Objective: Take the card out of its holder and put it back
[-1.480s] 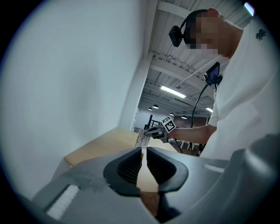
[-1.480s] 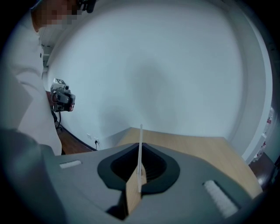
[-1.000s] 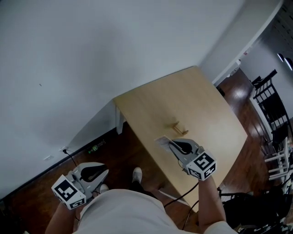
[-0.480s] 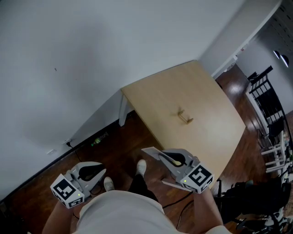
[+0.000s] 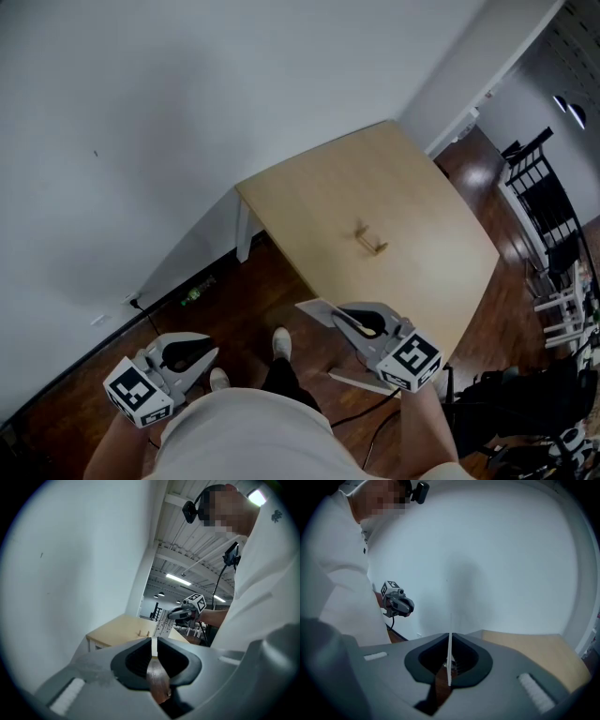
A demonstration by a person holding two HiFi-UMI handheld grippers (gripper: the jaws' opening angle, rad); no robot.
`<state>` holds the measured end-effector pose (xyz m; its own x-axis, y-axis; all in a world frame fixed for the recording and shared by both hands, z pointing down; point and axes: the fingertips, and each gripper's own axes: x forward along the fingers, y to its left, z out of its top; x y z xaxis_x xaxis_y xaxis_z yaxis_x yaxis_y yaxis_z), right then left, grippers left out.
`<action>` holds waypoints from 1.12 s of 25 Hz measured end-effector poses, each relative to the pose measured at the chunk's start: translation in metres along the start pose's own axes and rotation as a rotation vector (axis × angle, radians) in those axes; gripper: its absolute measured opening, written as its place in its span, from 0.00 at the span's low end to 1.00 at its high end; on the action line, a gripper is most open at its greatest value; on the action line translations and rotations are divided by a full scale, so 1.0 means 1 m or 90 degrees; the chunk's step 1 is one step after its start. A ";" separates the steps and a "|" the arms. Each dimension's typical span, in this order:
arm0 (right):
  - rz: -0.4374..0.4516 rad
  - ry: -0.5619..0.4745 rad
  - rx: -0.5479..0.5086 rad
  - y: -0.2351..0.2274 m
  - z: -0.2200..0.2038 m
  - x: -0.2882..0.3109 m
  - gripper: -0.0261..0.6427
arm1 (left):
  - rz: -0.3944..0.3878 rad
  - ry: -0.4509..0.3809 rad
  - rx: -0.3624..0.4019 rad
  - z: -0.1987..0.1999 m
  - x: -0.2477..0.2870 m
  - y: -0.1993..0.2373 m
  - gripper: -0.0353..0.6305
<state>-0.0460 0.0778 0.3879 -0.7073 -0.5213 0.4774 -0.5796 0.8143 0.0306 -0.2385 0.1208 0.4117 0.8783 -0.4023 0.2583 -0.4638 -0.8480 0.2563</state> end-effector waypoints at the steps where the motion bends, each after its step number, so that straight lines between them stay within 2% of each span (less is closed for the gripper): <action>1: -0.002 -0.001 0.001 -0.011 -0.002 -0.003 0.07 | 0.000 -0.001 0.001 0.004 0.008 0.001 0.12; 9: -0.034 0.001 0.007 -0.130 -0.018 -0.029 0.07 | -0.004 -0.019 0.010 0.050 0.086 0.013 0.12; 15: -0.054 0.006 0.021 -0.216 -0.043 -0.048 0.07 | -0.005 -0.011 0.009 0.070 0.147 0.015 0.12; 22: -0.051 0.018 0.036 -0.293 -0.083 -0.048 0.07 | 0.011 0.007 0.000 0.079 0.201 0.020 0.12; 28: -0.043 0.034 0.054 -0.341 -0.113 -0.039 0.07 | 0.036 0.024 -0.016 0.084 0.229 0.020 0.12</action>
<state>0.2251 -0.1505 0.4584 -0.6439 -0.5585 0.5229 -0.6593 0.7518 -0.0089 -0.0372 -0.0175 0.3973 0.8461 -0.4353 0.3076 -0.5153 -0.8156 0.2631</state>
